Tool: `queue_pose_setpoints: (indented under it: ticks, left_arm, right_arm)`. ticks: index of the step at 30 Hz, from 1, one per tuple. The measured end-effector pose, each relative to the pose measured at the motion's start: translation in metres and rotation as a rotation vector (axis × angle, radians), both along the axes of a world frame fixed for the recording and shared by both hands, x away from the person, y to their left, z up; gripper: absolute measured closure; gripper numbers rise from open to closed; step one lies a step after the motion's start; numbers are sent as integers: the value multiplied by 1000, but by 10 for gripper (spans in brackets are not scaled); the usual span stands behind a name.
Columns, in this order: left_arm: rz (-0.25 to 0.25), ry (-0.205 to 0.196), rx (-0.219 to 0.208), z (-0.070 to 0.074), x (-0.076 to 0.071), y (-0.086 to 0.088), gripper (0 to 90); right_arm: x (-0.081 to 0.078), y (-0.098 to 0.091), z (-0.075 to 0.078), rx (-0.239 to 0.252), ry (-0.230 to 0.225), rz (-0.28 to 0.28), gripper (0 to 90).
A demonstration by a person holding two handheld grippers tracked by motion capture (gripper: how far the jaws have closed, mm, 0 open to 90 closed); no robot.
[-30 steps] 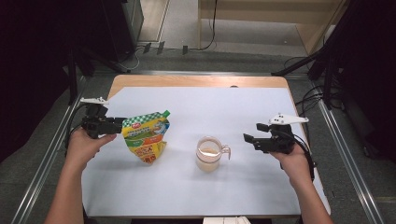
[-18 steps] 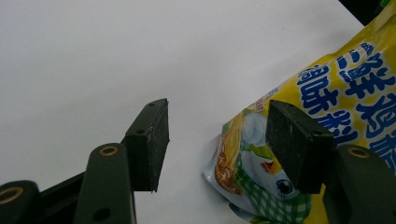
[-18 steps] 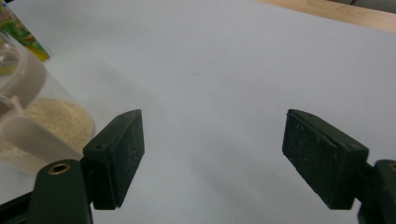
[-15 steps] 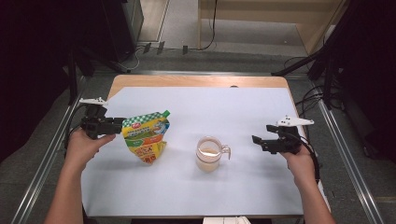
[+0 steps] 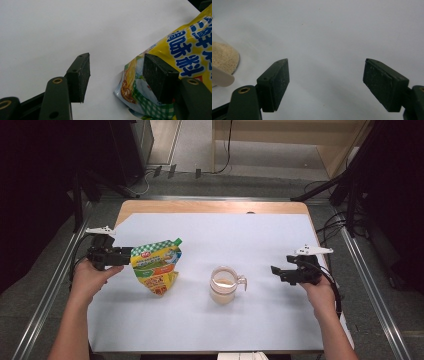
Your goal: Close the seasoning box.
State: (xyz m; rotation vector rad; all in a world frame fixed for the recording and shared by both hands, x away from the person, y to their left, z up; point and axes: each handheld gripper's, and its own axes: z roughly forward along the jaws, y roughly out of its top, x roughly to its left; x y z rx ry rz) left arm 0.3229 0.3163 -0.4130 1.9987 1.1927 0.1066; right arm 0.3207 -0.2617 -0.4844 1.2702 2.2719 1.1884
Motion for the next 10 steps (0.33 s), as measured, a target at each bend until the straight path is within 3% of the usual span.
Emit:
queue_pose_setpoints:
  ticks: [10]
  left_arm:
    - [-19,0,-13,-7,1,2,339]
  right_arm:
    - [1,4,-4,-15,20,11,219]
